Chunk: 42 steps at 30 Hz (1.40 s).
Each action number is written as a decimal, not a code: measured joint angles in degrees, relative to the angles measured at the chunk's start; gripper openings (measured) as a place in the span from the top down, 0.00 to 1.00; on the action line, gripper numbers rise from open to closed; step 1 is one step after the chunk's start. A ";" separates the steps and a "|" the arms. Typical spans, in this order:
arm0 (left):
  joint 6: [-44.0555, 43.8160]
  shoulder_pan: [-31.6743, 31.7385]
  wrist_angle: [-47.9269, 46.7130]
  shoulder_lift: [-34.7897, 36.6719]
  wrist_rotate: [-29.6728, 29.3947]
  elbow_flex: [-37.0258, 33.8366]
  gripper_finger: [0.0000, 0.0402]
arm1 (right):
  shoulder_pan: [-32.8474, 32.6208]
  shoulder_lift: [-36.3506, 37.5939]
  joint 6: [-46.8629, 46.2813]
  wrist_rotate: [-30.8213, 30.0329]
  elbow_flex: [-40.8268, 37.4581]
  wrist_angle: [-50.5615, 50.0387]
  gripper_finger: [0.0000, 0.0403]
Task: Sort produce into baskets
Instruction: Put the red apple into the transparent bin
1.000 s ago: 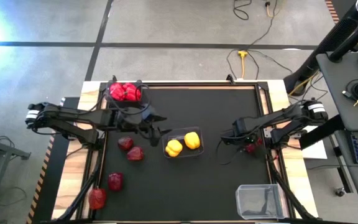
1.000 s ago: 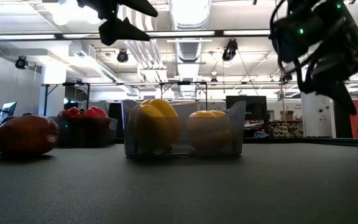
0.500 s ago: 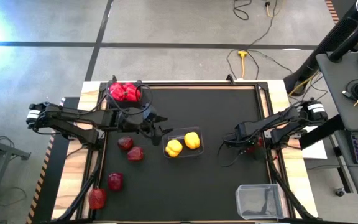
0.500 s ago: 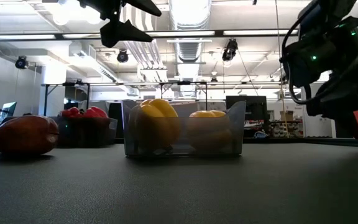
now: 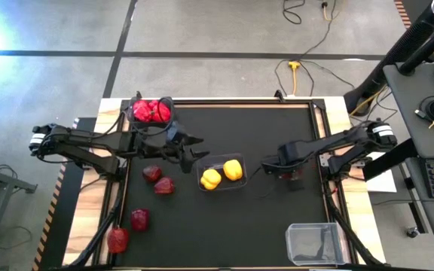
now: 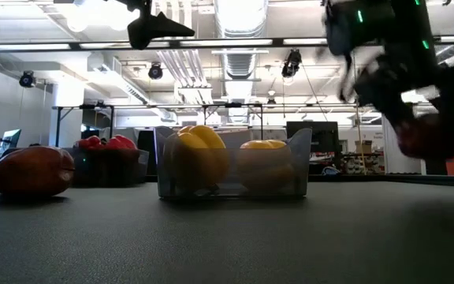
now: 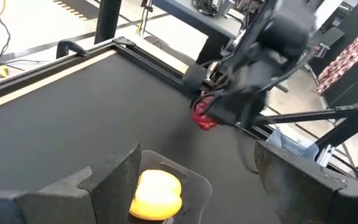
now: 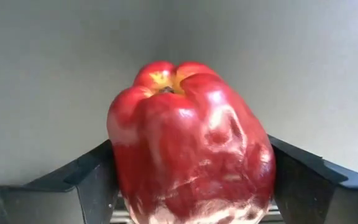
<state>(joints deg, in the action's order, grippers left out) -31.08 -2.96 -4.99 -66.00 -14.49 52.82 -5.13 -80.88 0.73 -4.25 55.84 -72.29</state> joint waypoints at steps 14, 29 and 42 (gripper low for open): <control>0.96 -2.58 -0.12 0.38 0.04 0.00 0.26 | -23.75 -0.22 -59.11 16.26 17.80 5.61 0.19; 6.95 -7.52 -4.14 0.61 15.12 0.00 0.26 | -42.88 -9.22 -118.55 22.91 17.85 12.16 0.17; 6.77 -18.28 -6.82 0.48 15.04 0.00 0.26 | -40.87 -17.90 -117.54 23.71 17.72 11.29 0.12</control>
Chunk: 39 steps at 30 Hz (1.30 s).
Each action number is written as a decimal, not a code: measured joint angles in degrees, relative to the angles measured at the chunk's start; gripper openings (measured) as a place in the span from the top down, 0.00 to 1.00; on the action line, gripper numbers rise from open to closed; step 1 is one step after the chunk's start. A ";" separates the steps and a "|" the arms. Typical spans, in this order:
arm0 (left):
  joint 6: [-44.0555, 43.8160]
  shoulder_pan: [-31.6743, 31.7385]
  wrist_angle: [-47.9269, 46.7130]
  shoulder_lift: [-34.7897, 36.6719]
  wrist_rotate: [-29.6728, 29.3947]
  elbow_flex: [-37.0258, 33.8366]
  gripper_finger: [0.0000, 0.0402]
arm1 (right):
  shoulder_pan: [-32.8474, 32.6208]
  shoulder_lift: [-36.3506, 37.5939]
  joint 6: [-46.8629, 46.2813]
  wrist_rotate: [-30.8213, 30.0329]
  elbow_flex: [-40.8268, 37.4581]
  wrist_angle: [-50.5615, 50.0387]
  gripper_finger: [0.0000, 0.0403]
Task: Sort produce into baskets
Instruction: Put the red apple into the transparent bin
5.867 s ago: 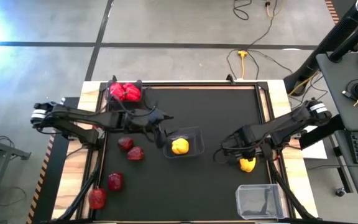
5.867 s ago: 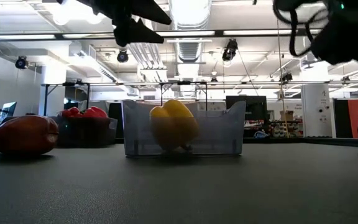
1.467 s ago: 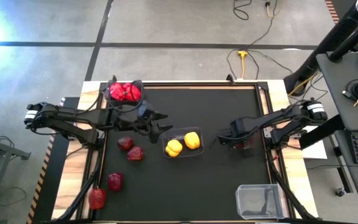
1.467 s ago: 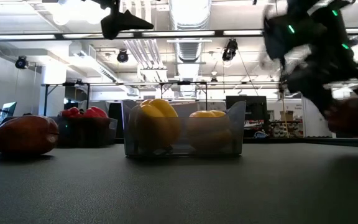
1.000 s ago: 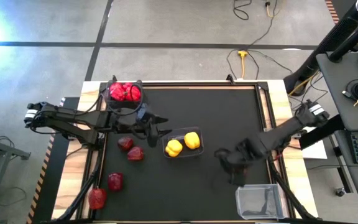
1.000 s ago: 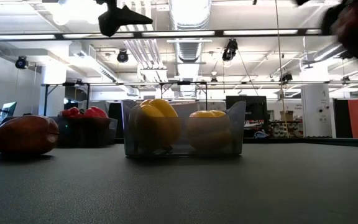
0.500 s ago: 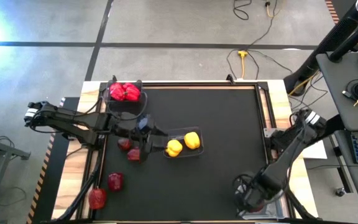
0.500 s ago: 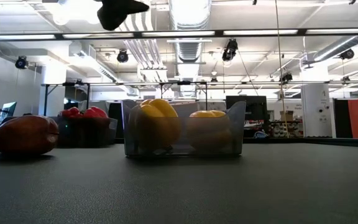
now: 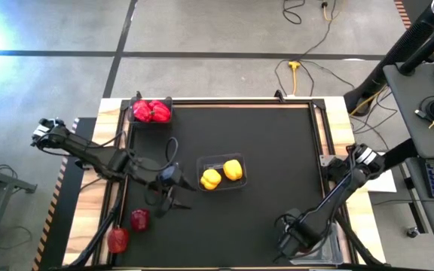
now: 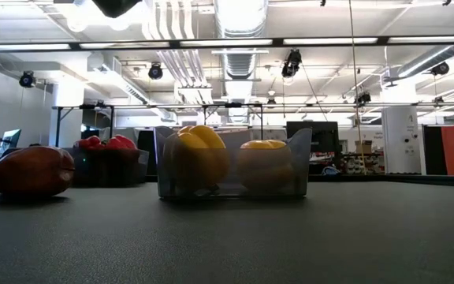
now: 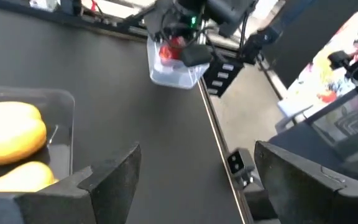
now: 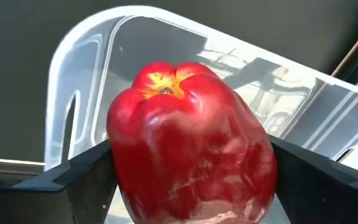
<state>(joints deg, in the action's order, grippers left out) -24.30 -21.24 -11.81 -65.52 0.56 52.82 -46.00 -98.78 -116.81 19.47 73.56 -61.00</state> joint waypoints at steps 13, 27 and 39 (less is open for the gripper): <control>1.15 -0.06 -20.26 4.94 -0.10 0.00 0.26 | 1.67 4.41 -2.65 0.03 0.00 -2.05 0.08; -6.68 -0.03 -47.29 11.63 -8.66 -5.72 0.26 | 9.71 14.25 7.31 -42.23 7.65 0.24 0.08; -6.19 -0.03 -26.06 11.42 -10.96 -22.83 0.26 | 20.31 10.51 30.92 -43.33 11.33 7.76 0.08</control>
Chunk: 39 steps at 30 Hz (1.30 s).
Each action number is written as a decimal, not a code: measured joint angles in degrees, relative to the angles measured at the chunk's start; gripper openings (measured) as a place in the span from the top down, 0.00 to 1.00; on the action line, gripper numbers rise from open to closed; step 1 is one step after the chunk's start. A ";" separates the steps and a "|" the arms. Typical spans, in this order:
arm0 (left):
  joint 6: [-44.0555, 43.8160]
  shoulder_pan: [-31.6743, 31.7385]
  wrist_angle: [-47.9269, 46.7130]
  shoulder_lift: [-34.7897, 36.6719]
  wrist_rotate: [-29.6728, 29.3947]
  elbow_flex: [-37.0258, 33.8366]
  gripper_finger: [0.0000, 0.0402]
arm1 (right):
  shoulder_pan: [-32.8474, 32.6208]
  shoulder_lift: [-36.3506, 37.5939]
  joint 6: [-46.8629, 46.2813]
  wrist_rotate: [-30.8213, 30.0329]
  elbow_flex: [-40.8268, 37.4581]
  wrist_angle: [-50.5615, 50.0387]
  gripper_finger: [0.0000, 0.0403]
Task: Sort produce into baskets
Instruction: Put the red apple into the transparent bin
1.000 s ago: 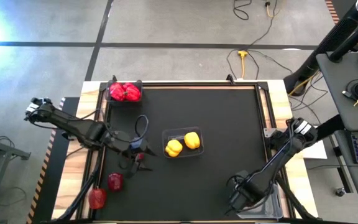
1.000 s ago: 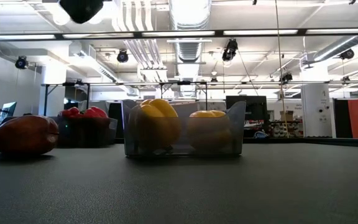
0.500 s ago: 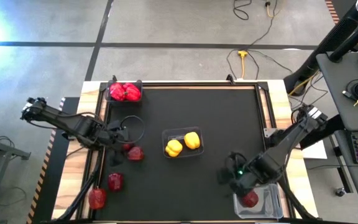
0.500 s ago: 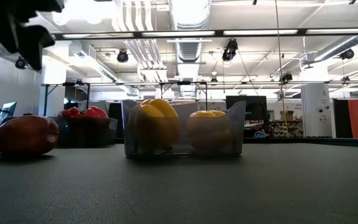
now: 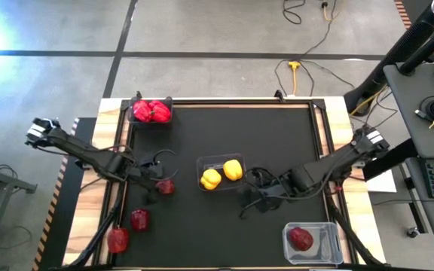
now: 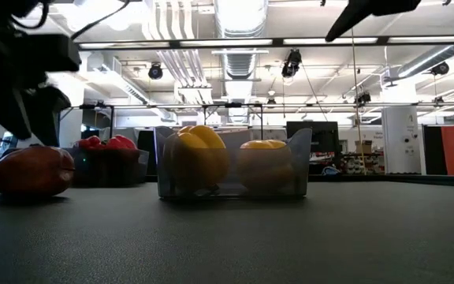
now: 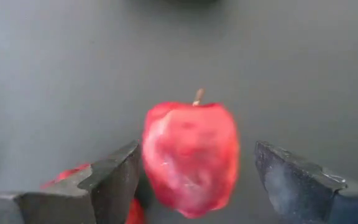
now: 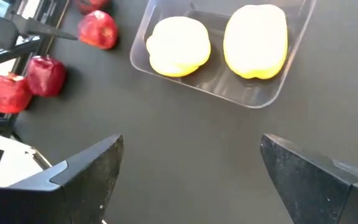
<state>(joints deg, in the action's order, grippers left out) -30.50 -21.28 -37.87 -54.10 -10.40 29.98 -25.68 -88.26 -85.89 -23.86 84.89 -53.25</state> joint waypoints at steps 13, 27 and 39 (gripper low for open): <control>1.25 -0.04 10.88 -12.29 -1.10 -3.81 0.21 | 1.70 -3.02 3.29 1.97 -0.12 3.14 0.08; 4.21 -4.40 23.62 -23.10 -0.62 4.09 0.35 | 1.55 -3.27 10.38 1.86 -0.14 9.09 0.08; 11.21 -9.79 50.05 -39.67 -2.14 10.85 0.30 | -0.48 -9.20 18.20 5.02 -0.20 13.91 0.08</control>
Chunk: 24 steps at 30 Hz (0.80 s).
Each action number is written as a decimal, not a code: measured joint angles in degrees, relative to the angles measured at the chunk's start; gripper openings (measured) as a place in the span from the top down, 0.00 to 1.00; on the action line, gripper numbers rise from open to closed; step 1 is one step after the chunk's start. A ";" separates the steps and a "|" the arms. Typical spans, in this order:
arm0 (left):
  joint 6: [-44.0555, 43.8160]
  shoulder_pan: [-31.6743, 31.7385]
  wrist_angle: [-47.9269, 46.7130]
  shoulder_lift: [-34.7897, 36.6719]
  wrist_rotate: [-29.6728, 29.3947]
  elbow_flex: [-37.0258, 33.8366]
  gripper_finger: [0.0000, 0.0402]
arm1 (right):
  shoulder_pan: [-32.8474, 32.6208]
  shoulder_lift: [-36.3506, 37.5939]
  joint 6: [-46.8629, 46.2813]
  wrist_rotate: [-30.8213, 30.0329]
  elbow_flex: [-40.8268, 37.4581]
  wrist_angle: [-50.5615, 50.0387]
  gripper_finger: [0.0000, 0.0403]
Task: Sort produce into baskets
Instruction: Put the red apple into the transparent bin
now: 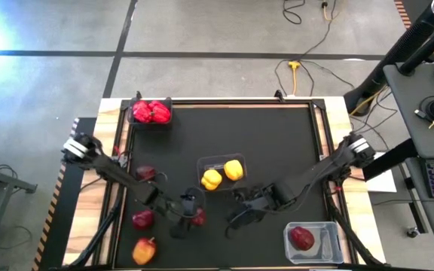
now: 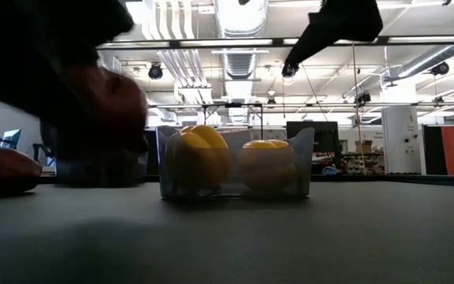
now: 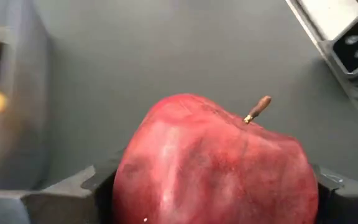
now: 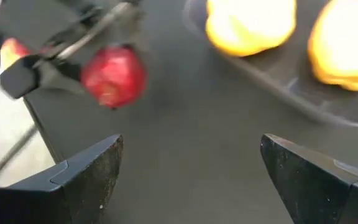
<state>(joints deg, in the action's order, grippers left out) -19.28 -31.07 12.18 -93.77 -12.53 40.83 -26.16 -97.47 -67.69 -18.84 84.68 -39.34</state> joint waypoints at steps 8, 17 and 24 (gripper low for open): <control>-3.13 0.02 7.80 -10.90 1.53 4.85 0.29 | -2.13 -10.04 4.33 4.61 0.21 9.41 0.08; -3.76 0.21 7.72 -12.00 1.65 5.84 0.17 | -1.60 -17.89 4.33 5.37 7.00 13.55 0.08; -4.24 0.18 3.53 -8.35 0.29 5.10 0.15 | -1.17 -20.81 8.66 2.13 11.46 12.87 0.08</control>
<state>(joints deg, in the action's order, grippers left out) -23.53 -30.89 15.72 -102.12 -12.25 45.93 -27.33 -118.28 -59.02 -16.71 96.14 -26.47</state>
